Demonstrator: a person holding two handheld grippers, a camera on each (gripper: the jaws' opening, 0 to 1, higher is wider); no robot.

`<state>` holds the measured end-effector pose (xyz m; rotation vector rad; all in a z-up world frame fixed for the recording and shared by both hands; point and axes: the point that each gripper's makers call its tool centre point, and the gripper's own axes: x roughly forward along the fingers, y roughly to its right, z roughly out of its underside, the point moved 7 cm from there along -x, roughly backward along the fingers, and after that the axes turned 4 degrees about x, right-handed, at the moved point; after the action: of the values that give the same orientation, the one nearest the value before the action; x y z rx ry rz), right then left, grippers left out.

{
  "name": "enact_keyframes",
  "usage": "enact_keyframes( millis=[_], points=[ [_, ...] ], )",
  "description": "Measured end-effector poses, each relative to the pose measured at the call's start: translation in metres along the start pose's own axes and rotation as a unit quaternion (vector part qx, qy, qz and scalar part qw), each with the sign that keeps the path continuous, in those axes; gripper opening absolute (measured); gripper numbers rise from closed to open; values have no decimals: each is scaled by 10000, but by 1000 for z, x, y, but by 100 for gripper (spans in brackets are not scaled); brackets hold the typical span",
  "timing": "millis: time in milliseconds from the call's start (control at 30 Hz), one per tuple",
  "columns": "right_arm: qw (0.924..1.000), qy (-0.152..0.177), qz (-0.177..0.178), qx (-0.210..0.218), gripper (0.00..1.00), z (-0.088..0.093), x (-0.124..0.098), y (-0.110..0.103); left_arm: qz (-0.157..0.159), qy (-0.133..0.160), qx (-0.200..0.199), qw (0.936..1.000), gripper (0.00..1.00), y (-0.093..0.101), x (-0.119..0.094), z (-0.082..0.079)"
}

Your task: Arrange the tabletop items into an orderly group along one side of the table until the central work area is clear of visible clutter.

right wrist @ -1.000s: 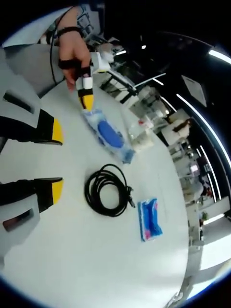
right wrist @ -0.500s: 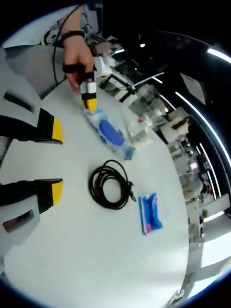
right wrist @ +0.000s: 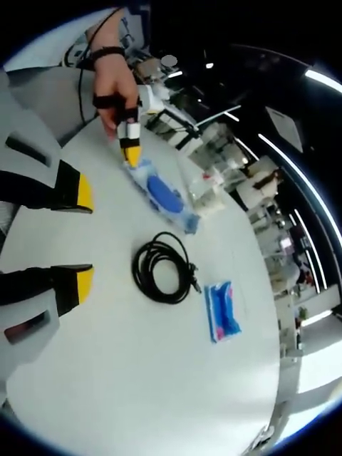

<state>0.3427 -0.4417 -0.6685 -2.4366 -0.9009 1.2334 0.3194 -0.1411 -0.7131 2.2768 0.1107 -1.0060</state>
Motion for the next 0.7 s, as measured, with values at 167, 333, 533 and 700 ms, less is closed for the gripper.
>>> enact_keyframes(
  millis=[167, 333, 533, 700],
  points=[
    [10000, -6, -16, -14, 27, 0, 2, -2, -28, -34, 64, 10000, 0, -2, -4, 0],
    [10000, -31, -46, -10, 27, 2, 5, -5, -41, -105, 255, 9996, 0, -3, -6, 2],
    [10000, -65, -68, -29, 27, 5, 8, -9, -78, -263, 513, 9983, 0, -5, -10, 3],
    [9999, -81, -87, -8, 27, 6, 13, -11, -88, -342, 671, 9971, 0, -11, -16, 5]
  ],
)
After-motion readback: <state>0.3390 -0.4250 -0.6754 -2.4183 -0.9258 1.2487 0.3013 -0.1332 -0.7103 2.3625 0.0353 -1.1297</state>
